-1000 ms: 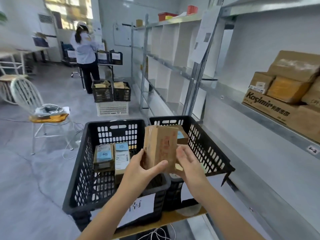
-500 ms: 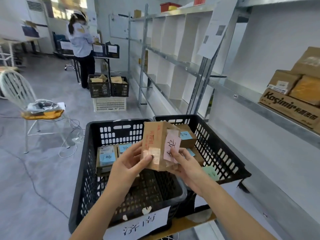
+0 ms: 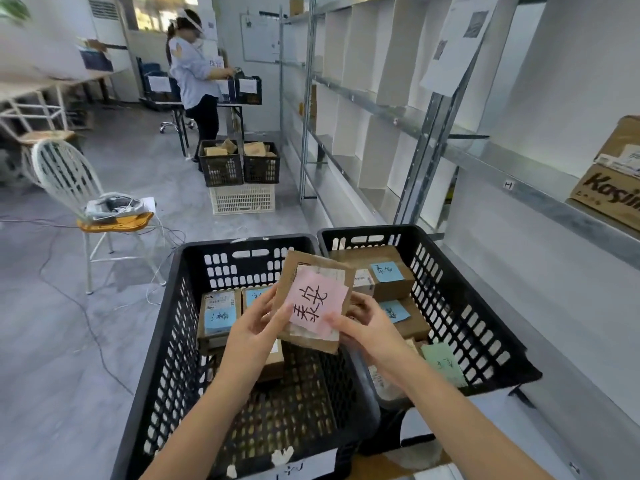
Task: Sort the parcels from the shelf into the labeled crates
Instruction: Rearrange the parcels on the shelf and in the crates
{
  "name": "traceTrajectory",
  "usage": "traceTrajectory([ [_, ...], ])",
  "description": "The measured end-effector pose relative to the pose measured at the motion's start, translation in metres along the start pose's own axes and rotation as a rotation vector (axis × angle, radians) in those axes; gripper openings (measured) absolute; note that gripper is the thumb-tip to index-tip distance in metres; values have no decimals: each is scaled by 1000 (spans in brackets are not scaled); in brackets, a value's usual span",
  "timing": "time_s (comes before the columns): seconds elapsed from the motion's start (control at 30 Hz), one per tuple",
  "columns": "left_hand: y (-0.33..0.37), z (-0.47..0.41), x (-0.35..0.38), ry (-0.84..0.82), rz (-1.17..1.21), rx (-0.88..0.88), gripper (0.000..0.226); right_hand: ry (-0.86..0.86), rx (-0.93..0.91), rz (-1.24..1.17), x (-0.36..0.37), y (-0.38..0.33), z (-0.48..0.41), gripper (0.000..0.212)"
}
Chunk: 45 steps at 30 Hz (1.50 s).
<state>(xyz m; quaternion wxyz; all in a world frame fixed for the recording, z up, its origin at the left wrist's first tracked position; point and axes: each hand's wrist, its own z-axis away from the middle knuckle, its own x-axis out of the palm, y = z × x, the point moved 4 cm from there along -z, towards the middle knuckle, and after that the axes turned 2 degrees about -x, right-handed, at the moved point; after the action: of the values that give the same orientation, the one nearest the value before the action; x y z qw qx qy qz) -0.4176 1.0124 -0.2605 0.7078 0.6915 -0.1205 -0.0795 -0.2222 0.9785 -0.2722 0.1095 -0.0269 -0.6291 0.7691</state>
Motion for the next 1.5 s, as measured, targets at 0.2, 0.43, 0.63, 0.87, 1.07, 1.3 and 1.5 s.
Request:
traceTrajectory([
  [0.2,7,-35,41,26,-47,-19,41,-88,65,57,-42,-14,-32,72],
  [0.43,16,-69,106,-69,-216,-6,37,-51,18,272,-127,-55,-64,76],
  [0.63,7,-100,152,-43,-343,46,32,-156,40,371,-184,-53,-76,47],
  [0.87,-30,-127,169,35,-524,33,56,-25,172,219,-225,-8,-112,86],
  [1.07,-55,-138,170,96,-601,-27,45,16,288,224,-234,33,-141,102],
  [1.3,-71,-147,162,142,-604,-77,44,-27,377,268,-219,70,-157,85],
  [1.5,-71,-157,160,193,-607,-91,39,-39,473,276,-202,101,-176,106],
])
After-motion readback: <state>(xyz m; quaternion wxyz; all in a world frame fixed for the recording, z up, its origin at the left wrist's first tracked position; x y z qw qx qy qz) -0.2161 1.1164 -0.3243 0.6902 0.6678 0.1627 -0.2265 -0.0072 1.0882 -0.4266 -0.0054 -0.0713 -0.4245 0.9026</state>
